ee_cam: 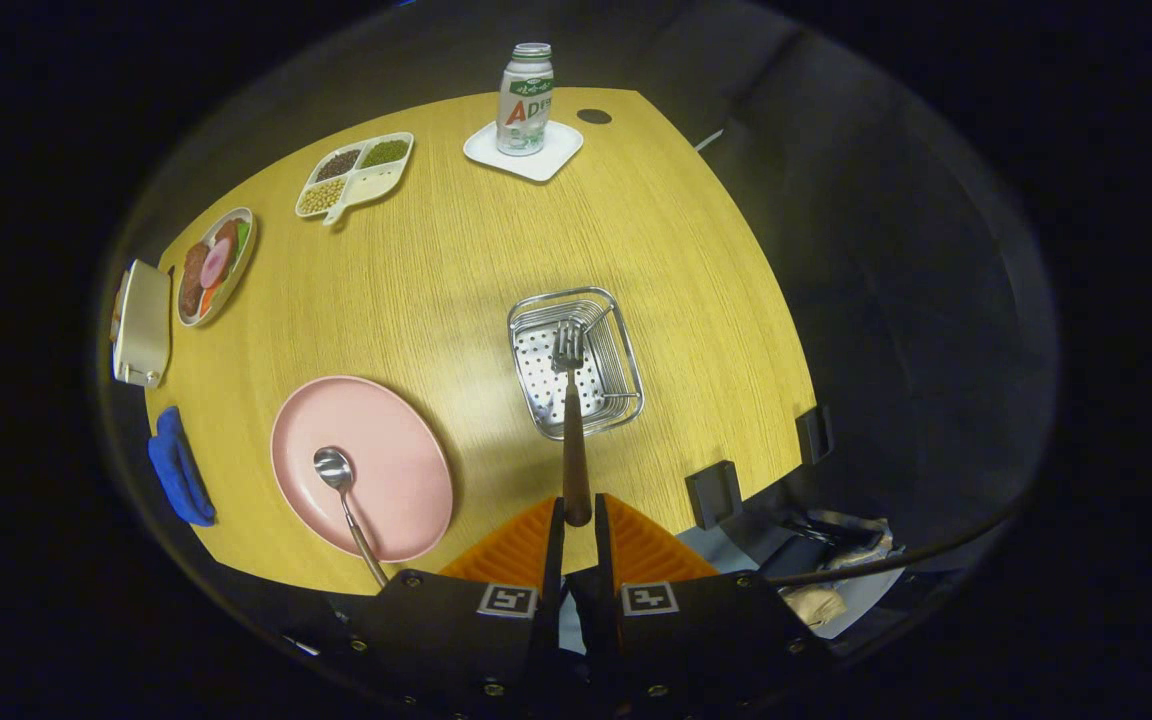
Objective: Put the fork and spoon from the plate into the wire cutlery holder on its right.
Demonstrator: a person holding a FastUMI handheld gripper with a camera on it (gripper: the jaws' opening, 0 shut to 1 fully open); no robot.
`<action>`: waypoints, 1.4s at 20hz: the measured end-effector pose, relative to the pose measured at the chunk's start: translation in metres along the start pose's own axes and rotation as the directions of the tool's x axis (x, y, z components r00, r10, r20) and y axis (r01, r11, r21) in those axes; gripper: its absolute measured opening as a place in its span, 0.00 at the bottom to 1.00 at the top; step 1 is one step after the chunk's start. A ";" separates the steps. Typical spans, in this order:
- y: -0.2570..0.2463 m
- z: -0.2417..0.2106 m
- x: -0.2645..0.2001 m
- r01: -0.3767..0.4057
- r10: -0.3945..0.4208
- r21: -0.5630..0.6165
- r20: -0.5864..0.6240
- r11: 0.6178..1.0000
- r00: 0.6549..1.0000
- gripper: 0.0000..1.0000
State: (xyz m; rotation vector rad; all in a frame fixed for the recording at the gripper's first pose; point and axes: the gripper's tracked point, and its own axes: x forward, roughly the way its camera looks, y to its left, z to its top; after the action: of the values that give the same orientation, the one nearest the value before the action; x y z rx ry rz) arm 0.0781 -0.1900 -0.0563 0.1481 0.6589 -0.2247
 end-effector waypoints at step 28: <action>0.190 -0.132 0.025 -0.113 0.112 -0.287 -0.021 0.951 0.993 0.21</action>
State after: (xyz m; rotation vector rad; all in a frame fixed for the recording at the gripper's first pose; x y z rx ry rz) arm 0.0678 0.0164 -0.1624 -0.0939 0.6779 -0.0166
